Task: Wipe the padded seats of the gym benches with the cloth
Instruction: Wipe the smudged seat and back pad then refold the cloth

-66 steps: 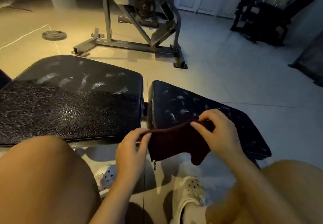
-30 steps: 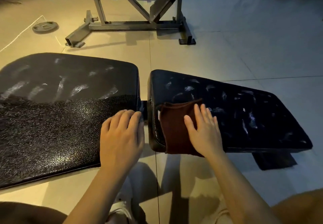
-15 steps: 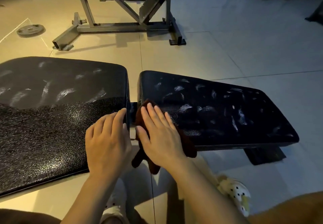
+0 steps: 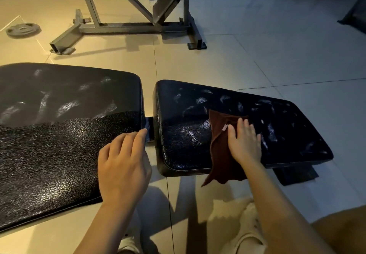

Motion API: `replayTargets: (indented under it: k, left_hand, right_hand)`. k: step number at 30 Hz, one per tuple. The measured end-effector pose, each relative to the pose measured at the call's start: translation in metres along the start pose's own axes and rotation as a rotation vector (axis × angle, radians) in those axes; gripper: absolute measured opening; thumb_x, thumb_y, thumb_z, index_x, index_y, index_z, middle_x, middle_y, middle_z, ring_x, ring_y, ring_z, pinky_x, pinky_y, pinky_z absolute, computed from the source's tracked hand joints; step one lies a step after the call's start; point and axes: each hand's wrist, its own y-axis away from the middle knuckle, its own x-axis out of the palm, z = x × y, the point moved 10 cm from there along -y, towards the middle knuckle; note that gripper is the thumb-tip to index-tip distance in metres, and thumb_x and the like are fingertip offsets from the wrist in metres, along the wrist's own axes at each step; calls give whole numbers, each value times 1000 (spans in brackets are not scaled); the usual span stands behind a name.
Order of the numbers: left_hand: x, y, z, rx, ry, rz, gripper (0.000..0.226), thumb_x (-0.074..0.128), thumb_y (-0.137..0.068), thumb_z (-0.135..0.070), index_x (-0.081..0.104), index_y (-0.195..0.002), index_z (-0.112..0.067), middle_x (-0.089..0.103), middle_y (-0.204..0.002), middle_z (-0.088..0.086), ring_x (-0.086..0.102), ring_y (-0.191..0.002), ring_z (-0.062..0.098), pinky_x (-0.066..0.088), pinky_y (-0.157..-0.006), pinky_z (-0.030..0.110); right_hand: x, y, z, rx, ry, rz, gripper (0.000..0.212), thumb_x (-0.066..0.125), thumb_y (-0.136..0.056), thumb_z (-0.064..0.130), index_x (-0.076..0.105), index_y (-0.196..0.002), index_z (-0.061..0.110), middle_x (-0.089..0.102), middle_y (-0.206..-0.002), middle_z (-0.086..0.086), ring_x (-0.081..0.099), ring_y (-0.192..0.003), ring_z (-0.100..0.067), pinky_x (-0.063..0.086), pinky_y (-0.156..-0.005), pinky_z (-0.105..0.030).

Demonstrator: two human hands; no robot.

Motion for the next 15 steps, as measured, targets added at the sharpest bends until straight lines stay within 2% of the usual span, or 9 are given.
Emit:
replayTargets:
  k: [2, 7, 11, 13, 15]
  left_hand:
    - [0, -1, 0, 5, 2, 2, 37, 44, -89, -13, 64, -120, -7, 69, -107, 11, 62, -99, 33, 36, -80, 41]
    - [-1, -1, 0, -16, 12, 9, 36, 41, -91, -13, 65, -119, -7, 69, -106, 11, 63, -98, 34, 37, -79, 41]
    - [-2, -3, 1, -42, 36, 46, 40, 38, -89, -18, 63, -118, -6, 69, -107, 13, 62, -99, 35, 37, -80, 42]
    - [-2, -3, 1, -44, 61, 62, 40, 38, -90, -20, 62, -119, -5, 68, -109, 14, 61, -100, 35, 37, -79, 41]
    - [-2, -3, 0, -36, 82, 69, 38, 40, -92, -20, 61, -120, -5, 67, -109, 14, 60, -99, 34, 37, -78, 40]
  right_hand:
    - [2, 13, 22, -57, 2, 3, 61, 16, -104, 49, 3, -157, 21, -1, -165, 0, -4, -151, -17, -4, -122, -40]
    - [17, 68, 121, -401, 7, 22, 60, 11, -102, 52, -4, -155, 27, -10, -163, 5, -13, -149, -15, -11, -120, -38]
    - [27, 121, 177, -675, 29, 24, 65, 12, -99, 54, 4, -157, 24, -4, -164, 2, -9, -151, -17, -8, -122, -41]
    - [25, 124, 174, -686, 9, 20, 63, 17, -101, 53, 6, -156, 24, -1, -164, 3, -7, -150, -14, -5, -123, -40]
    - [22, 112, 157, -625, -31, 19, 69, 12, -98, 60, 4, -156, 25, -3, -163, 6, -9, -149, -10, -9, -122, -36]
